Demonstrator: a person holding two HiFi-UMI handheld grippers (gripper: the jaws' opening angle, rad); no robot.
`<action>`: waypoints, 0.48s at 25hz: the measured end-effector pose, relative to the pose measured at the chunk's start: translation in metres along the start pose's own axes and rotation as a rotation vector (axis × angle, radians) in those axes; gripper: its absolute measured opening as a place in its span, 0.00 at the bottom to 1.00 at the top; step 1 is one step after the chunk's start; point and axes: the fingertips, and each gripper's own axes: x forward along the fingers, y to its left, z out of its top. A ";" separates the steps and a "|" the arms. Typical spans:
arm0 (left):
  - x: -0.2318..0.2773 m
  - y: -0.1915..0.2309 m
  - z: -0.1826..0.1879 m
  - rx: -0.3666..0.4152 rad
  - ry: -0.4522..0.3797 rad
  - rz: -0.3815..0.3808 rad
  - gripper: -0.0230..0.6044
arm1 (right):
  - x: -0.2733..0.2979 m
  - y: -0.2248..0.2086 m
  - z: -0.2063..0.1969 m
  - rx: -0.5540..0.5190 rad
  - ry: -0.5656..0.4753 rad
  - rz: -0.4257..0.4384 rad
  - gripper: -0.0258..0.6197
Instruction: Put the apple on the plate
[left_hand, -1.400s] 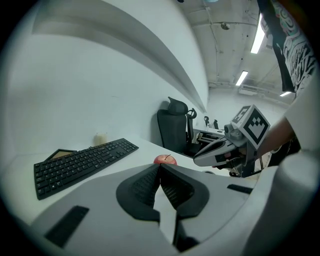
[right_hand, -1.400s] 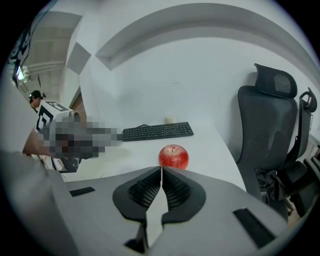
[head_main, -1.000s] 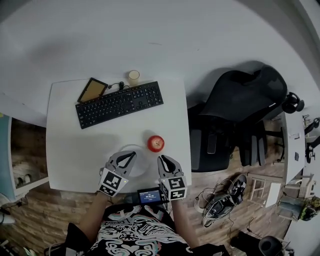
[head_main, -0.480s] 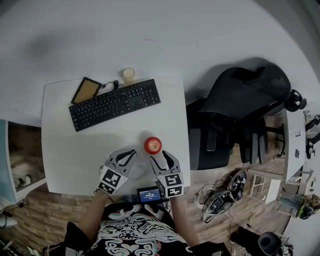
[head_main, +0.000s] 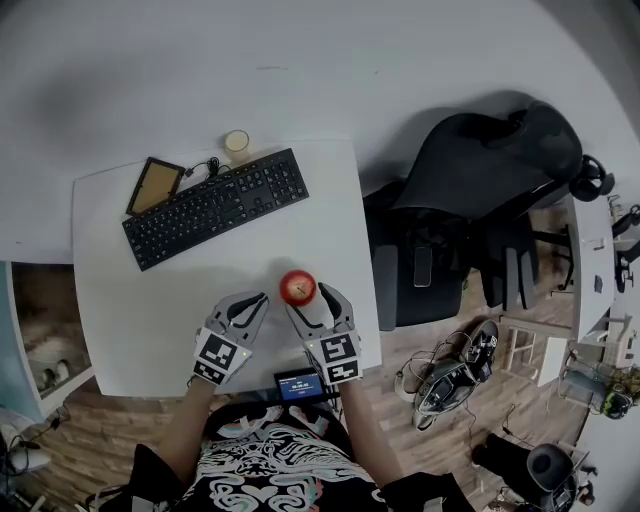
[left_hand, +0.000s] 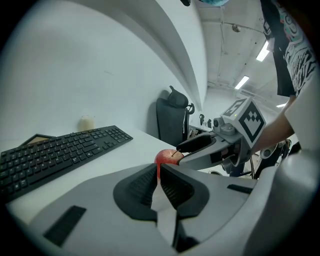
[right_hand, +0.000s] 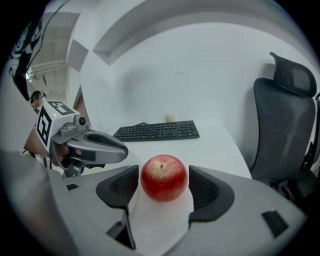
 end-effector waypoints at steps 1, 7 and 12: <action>0.000 0.001 0.000 -0.002 0.001 -0.002 0.06 | 0.002 -0.001 0.002 -0.011 -0.001 -0.006 0.51; 0.003 0.008 -0.003 -0.027 0.008 -0.010 0.06 | 0.019 -0.001 0.007 -0.055 0.025 0.003 0.55; 0.004 0.011 -0.001 -0.051 0.002 -0.013 0.06 | 0.027 -0.001 0.007 -0.074 0.031 0.011 0.56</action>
